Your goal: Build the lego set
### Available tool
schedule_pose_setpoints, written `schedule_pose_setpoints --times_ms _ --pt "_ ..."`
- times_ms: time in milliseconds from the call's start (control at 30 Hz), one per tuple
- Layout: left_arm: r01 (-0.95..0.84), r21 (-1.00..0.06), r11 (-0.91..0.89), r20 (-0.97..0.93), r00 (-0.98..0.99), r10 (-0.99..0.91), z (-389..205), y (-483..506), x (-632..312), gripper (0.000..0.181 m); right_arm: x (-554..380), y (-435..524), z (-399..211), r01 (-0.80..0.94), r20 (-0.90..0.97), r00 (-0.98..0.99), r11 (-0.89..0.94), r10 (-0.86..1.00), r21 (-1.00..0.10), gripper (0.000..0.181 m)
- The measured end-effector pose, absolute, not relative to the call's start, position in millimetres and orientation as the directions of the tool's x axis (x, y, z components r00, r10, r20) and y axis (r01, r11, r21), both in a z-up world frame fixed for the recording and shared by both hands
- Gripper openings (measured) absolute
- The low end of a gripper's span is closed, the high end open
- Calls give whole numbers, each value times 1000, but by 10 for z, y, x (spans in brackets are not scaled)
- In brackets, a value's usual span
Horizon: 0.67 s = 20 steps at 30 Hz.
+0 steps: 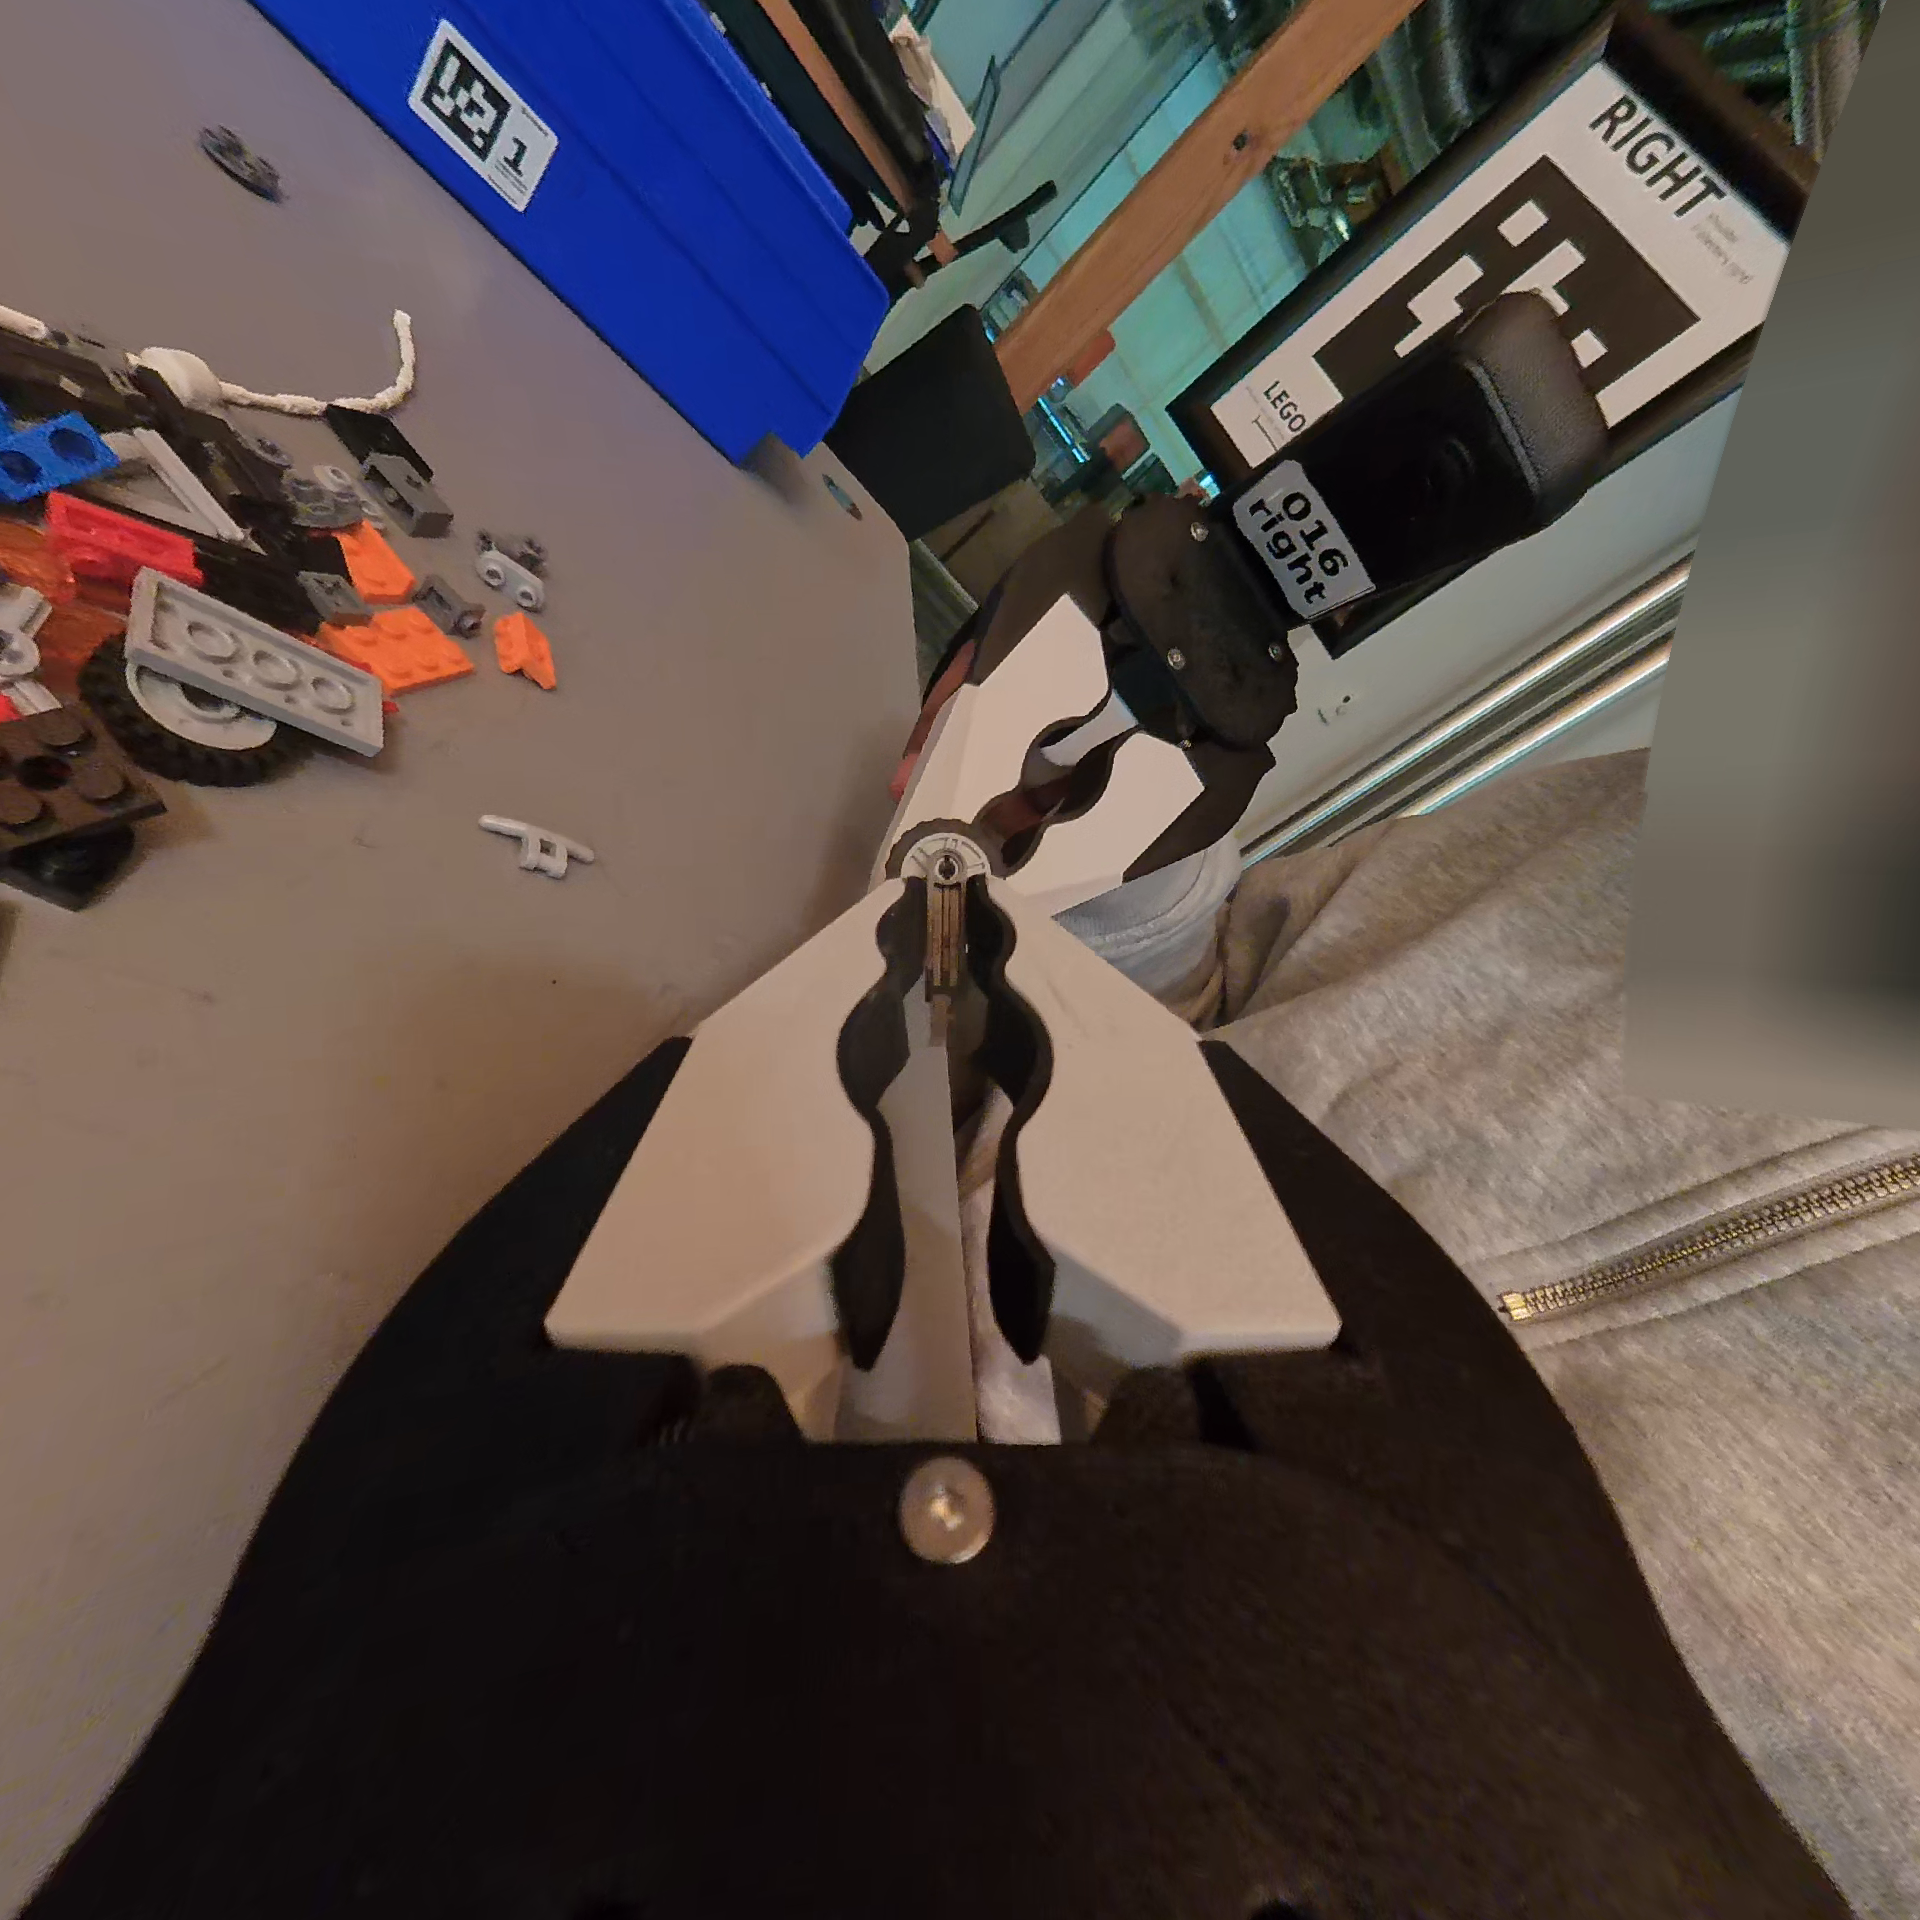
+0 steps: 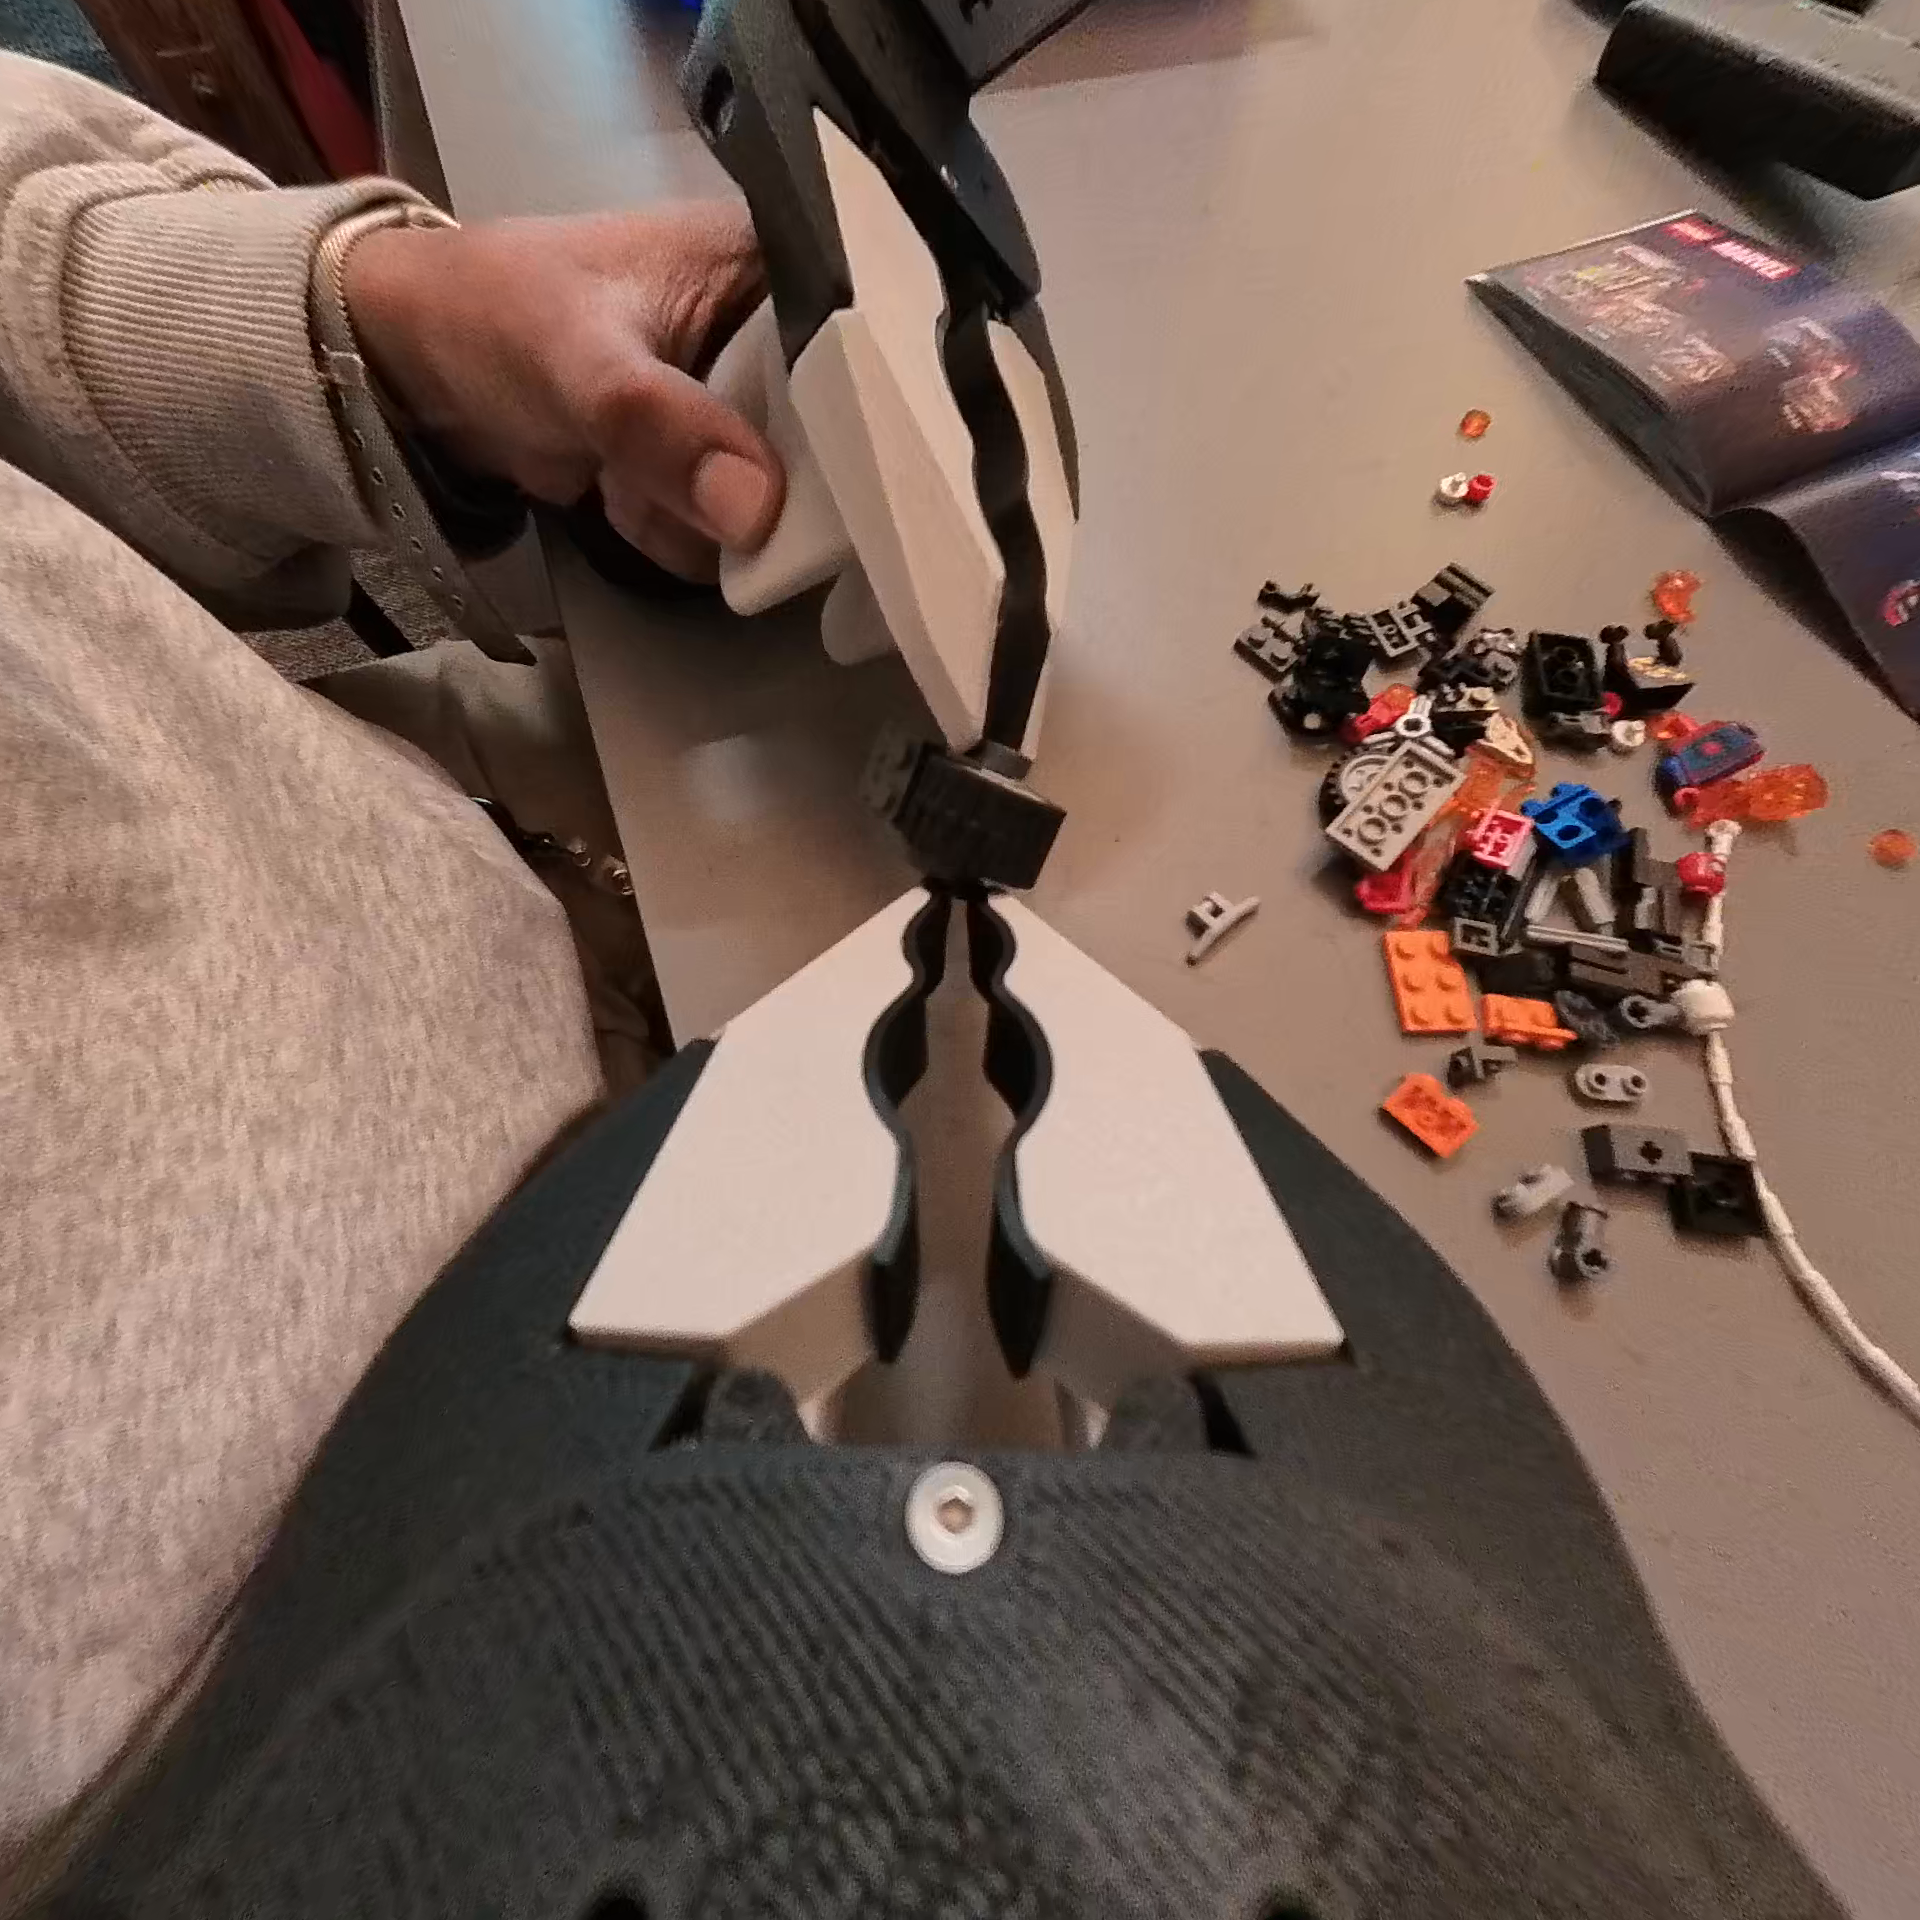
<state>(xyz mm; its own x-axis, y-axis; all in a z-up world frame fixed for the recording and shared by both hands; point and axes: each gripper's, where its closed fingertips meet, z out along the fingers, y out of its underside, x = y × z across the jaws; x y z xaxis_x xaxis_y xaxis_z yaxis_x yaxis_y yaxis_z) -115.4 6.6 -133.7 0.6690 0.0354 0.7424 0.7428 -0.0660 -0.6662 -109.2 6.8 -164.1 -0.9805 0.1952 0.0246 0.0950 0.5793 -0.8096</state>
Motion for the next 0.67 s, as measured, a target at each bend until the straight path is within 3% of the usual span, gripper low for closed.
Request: schedule_pose_setpoints --times_ms 133,200,433,500,667 --pt "750 -660 -46 749 662 32 -1324 57 -1179 6 -1079 50 -1615 94 16 -982 563 188 -821 0" --pt "752 -658 -36 751 659 39 -1324 55 -1198 20 -1062 27 -1608 90 14 -984 557 180 -825 0" --pt "762 -643 -80 762 647 35 -1370 105 -1143 19 -1083 5 -1728 92 23 -982 586 185 -805 0" --pt "768 -631 -110 771 637 21 -1389 126 -1096 29 -1095 0 -1703 91 26 -981 577 192 -812 0" --pt "757 -642 -122 761 648 21 -1389 143 -1067 23 -1090 -5 -1711 93 19 -982 573 187 -814 0"
